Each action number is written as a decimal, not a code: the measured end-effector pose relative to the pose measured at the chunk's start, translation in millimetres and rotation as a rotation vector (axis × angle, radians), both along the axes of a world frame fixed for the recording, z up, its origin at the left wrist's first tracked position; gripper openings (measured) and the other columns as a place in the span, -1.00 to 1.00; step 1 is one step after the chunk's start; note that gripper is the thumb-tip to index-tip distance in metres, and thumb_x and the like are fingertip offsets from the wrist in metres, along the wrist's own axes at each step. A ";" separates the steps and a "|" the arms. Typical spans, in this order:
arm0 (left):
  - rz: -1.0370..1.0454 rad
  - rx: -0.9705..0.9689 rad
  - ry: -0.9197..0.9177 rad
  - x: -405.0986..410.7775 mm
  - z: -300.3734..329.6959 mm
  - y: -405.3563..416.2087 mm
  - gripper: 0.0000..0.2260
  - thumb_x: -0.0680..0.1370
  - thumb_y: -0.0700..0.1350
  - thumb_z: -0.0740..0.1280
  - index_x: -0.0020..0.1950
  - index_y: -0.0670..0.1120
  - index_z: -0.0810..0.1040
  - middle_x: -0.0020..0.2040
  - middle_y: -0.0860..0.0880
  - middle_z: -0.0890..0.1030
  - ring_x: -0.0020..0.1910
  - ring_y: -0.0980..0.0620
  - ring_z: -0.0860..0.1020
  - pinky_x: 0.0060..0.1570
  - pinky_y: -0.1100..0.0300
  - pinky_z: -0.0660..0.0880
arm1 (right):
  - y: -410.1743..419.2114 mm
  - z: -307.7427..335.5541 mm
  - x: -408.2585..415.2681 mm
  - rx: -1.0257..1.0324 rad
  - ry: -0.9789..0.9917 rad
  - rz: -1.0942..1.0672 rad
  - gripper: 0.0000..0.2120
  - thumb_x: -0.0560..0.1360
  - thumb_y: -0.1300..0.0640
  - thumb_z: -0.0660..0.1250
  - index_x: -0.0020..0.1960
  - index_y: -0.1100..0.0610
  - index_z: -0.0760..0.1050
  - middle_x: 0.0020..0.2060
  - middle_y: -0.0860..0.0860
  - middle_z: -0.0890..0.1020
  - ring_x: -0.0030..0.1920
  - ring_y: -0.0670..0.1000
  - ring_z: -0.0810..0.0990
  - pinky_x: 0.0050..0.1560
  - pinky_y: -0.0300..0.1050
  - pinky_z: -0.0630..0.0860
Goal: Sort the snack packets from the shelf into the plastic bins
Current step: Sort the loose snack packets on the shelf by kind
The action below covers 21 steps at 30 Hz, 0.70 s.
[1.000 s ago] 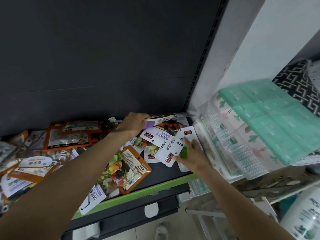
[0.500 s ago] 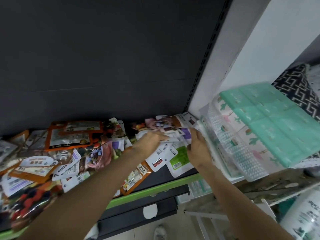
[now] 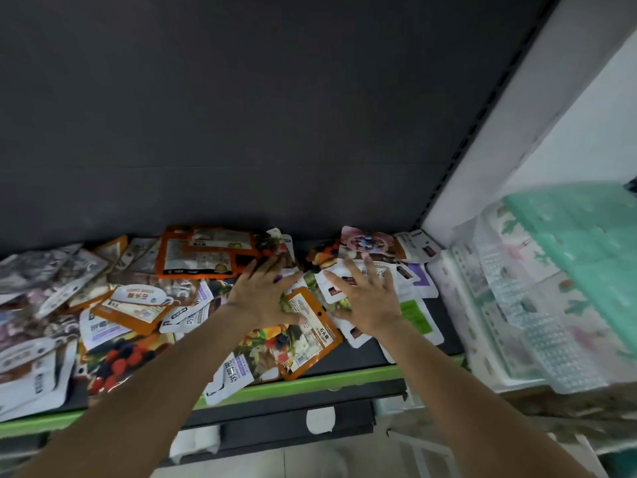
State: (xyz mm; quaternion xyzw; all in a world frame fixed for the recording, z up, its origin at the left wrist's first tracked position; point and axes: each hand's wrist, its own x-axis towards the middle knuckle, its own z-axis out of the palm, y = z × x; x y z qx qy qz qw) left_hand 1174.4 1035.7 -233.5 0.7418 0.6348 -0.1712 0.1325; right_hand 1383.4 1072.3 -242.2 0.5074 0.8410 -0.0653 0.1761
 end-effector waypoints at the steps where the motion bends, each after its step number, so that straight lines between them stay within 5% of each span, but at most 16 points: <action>1: -0.002 -0.019 0.011 0.2 0.2 0.8 -0.16 0.39 0.48 0.13 0.53 0.21 -0.17 0.57 0.00 -0.12 0.53 -0.03 -0.21 0.47 -0.08 -0.24 | 1.3 1.0 7.3 0.014 -0.010 0.010 -0.31 0.53 -0.30 0.10 0.48 -0.29 -0.26 0.51 -0.05 -0.34 0.48 0.21 -0.37 0.43 0.36 -0.16; 8: -0.003 0.059 -0.228 -12.0 6.4 -9.3 -0.30 0.46 0.30 0.26 0.52 0.18 0.07 0.55 0.05 0.10 0.52 0.03 0.03 0.47 0.02 -0.12 | -1.5 16.8 37.0 -0.031 -0.031 -0.122 -0.34 0.50 -0.27 0.19 0.50 -0.26 -0.04 0.53 -0.08 -0.24 0.50 0.17 -0.33 0.43 0.34 -0.10; 12: 0.103 0.243 -0.497 -28.3 17.5 -29.1 -0.44 0.54 0.14 0.27 0.50 0.07 0.20 0.48 0.02 0.27 0.48 0.01 0.17 0.43 0.11 0.15 | -12.8 29.3 1.1 0.052 0.231 -0.136 -0.46 0.55 -0.15 0.17 0.48 -0.05 0.18 0.52 -0.04 0.07 0.54 0.07 -0.11 0.46 0.25 -0.07; 15: 0.051 0.458 -0.421 -44.5 23.6 -48.3 -0.44 0.51 0.10 0.35 0.46 0.00 0.31 0.41 -0.05 0.38 0.37 -0.10 0.34 0.33 0.09 0.29 | -24.2 24.7 -28.3 0.073 0.362 -0.109 -0.48 0.58 -0.13 0.15 0.48 0.02 0.21 0.48 0.01 0.19 0.51 0.04 0.06 0.49 0.15 -0.03; 17: 0.031 0.529 -0.252 -55.7 24.4 -53.7 -0.35 0.45 0.21 0.35 0.48 0.02 0.28 0.45 -0.07 0.33 0.42 -0.16 0.29 0.37 0.01 0.22 | -28.2 16.8 -41.6 -0.009 0.301 -0.092 -0.46 0.56 -0.19 0.15 0.46 0.04 0.25 0.50 0.05 0.15 0.52 0.07 0.04 0.49 0.16 -0.07; 19: 0.114 0.484 -0.154 -68.2 25.0 -52.6 -0.24 0.44 0.32 0.28 0.53 0.04 0.13 0.54 -0.06 0.14 0.53 -0.11 0.02 0.47 0.00 -0.06 | -28.6 11.1 -48.4 -0.061 0.263 -0.117 -0.50 0.55 -0.18 0.19 0.38 0.07 0.37 0.49 0.05 0.17 0.52 0.06 0.05 0.48 0.17 -0.11; 21: 0.173 0.406 -0.095 -78.5 24.1 -50.4 -0.20 0.44 0.37 0.22 0.55 0.07 0.01 0.57 -0.04 -0.01 0.54 -0.07 -0.14 0.47 0.02 -0.25 | -28.8 8.6 -50.7 -0.045 0.340 -0.160 -0.68 0.53 -0.08 0.28 0.17 0.11 0.51 0.39 0.02 0.32 0.45 0.03 0.21 0.49 0.12 -0.03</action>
